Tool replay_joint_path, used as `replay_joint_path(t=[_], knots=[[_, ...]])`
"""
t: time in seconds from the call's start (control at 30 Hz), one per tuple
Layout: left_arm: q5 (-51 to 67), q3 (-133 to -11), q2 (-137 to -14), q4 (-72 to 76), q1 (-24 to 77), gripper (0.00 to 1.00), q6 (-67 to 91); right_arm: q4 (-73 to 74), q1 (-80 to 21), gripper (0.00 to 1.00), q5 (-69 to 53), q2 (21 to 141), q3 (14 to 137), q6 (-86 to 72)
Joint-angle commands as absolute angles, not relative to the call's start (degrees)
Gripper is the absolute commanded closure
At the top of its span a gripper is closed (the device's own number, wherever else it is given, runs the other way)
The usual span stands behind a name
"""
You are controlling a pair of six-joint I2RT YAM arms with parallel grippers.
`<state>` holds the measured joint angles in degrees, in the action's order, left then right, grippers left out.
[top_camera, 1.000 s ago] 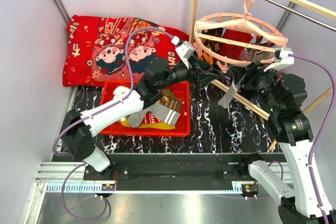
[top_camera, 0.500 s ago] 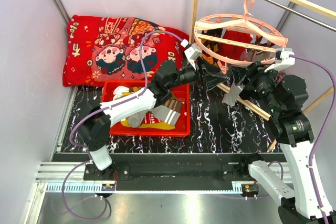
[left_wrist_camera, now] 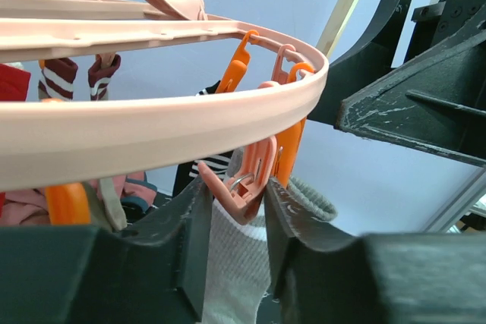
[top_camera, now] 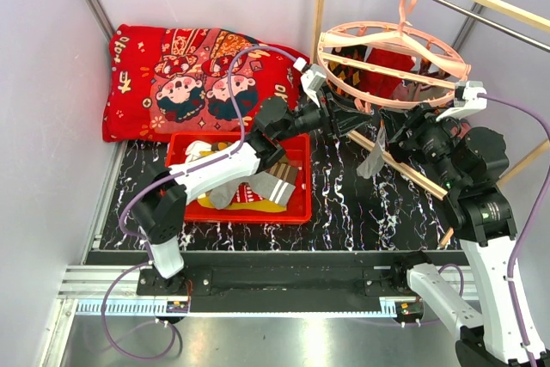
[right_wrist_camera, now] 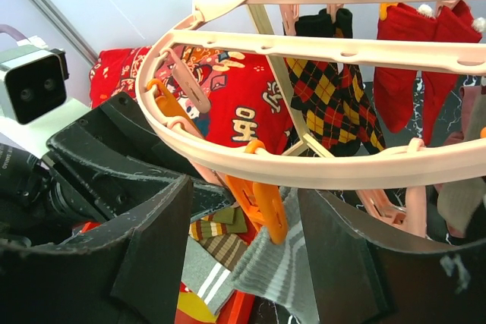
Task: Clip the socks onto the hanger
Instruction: Open the clamp at the hanger.
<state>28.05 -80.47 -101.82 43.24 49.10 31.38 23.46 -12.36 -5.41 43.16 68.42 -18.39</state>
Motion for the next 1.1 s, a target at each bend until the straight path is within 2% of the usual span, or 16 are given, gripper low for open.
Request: replay_joint_path(t=[0.0,0.03,0.17,0.27,0.63,0.87,1.07], knots=[[29.44,-82.53,-102.13,47.28,49.39,0.72,32.34,22.67,-12.48,0.34,-5.10,42.28,69.61,-17.49],[29.44,-82.27,-102.04,47.29,49.39,0.77,32.34,22.68,-12.48,0.34,-5.45,42.19,69.78,-17.58],[28.05,-81.22,-100.81,45.62,50.01,0.89,31.73,23.38,-12.48,0.34,-6.59,41.92,70.75,-17.66],[24.72,-80.95,-98.88,40.46,50.97,0.93,28.31,24.43,-12.57,0.34,-7.64,41.84,72.24,-17.75],[4.85,-84.81,-94.04,19.96,57.12,0.95,10.12,33.74,-12.57,0.35,-15.12,45.96,80.59,-20.65],[0.62,-87.10,-94.39,16.96,60.47,0.96,4.14,36.21,-12.57,0.41,-17.31,48.78,81.65,-23.99],[-1.13,-87.89,-94.39,16.09,61.52,0.96,2.29,37.35,-12.48,0.42,-16.09,50.01,80.69,-26.18]])
